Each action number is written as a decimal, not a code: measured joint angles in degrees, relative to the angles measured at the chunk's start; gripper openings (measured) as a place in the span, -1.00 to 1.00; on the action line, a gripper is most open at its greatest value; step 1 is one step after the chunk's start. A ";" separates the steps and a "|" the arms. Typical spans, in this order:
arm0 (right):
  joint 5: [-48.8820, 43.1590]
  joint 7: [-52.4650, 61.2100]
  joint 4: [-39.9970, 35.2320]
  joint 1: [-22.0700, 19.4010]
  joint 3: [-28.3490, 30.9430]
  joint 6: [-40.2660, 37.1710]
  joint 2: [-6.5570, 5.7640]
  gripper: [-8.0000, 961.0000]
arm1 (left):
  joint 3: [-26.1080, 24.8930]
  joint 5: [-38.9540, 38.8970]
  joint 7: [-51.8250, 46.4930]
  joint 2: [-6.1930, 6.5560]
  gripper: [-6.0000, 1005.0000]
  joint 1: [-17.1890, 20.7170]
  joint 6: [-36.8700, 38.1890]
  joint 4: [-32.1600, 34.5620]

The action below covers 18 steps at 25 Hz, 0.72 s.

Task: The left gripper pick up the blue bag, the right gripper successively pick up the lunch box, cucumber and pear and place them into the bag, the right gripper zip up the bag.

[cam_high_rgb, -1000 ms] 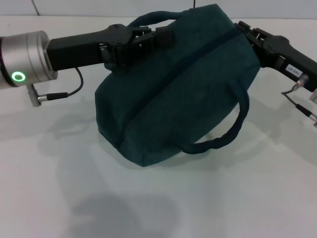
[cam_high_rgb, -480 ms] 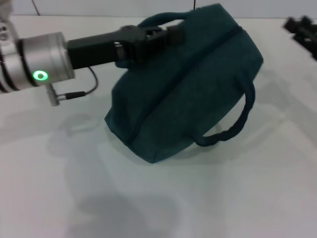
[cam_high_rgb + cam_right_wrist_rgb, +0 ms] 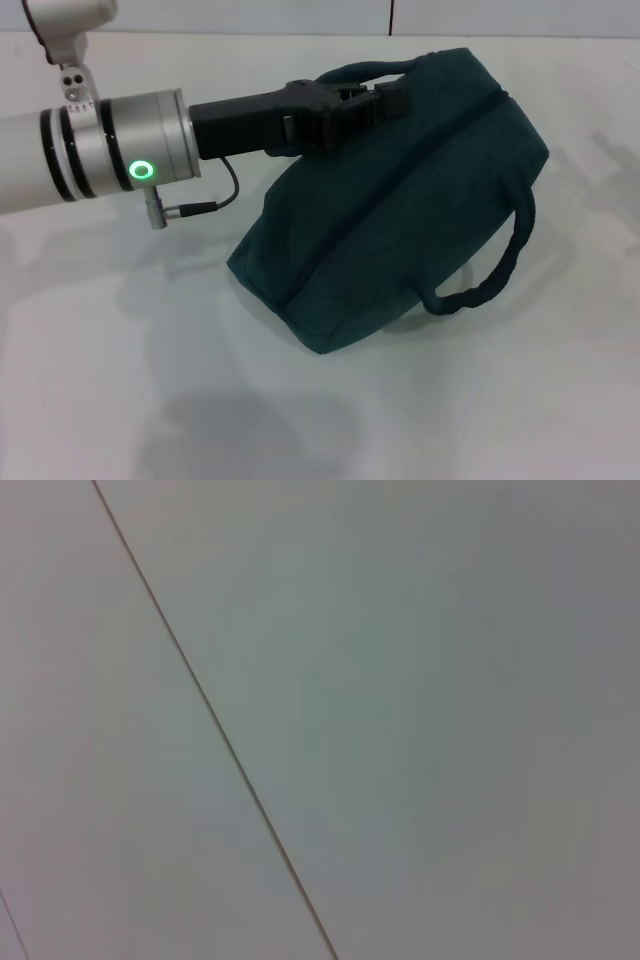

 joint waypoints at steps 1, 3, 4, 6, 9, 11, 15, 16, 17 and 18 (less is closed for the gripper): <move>-0.01 0.00 0.03 0.00 0.01 0.00 0.02 0.45 | 0.03 0.00 0.16 0.00 -0.75 -0.05 -0.42 -0.15; -0.04 -0.01 0.06 0.04 0.02 0.00 0.13 0.45 | 0.46 0.11 0.38 0.04 -0.75 -0.11 -1.78 -0.76; -0.06 -0.02 0.06 0.11 0.02 0.00 0.15 0.45 | 0.62 0.10 0.40 0.09 -0.75 -0.12 -2.31 -1.21; -0.09 -0.03 0.06 0.32 0.01 0.01 0.17 0.45 | 0.63 -0.27 0.42 0.22 -0.75 -0.17 -2.90 -2.45; -0.11 -0.05 0.06 0.63 -0.20 0.00 0.19 0.45 | 0.30 -0.99 0.43 0.26 -0.74 -0.12 -3.35 -3.77; -0.39 -0.04 -0.06 0.78 -0.34 0.00 0.23 0.45 | 0.29 -1.45 0.42 0.23 -0.74 0.21 -3.54 -4.06; -1.16 0.13 -0.36 0.83 -0.35 -0.02 0.33 0.45 | 0.29 -3.31 0.71 0.26 -0.46 0.67 -3.41 -5.28; -1.32 0.15 -0.39 0.83 -0.35 -0.03 0.34 0.45 | 0.29 -3.61 0.86 0.29 -0.39 0.77 -3.28 -5.43; -1.51 0.17 -0.41 0.83 -0.34 -0.08 0.36 0.45 | 0.29 -3.99 1.09 0.31 -0.31 0.97 -3.07 -5.43; -1.61 0.18 -0.41 0.83 -0.34 -0.32 0.38 0.45 | 0.29 -4.35 1.36 0.35 -0.23 1.16 -2.84 -5.36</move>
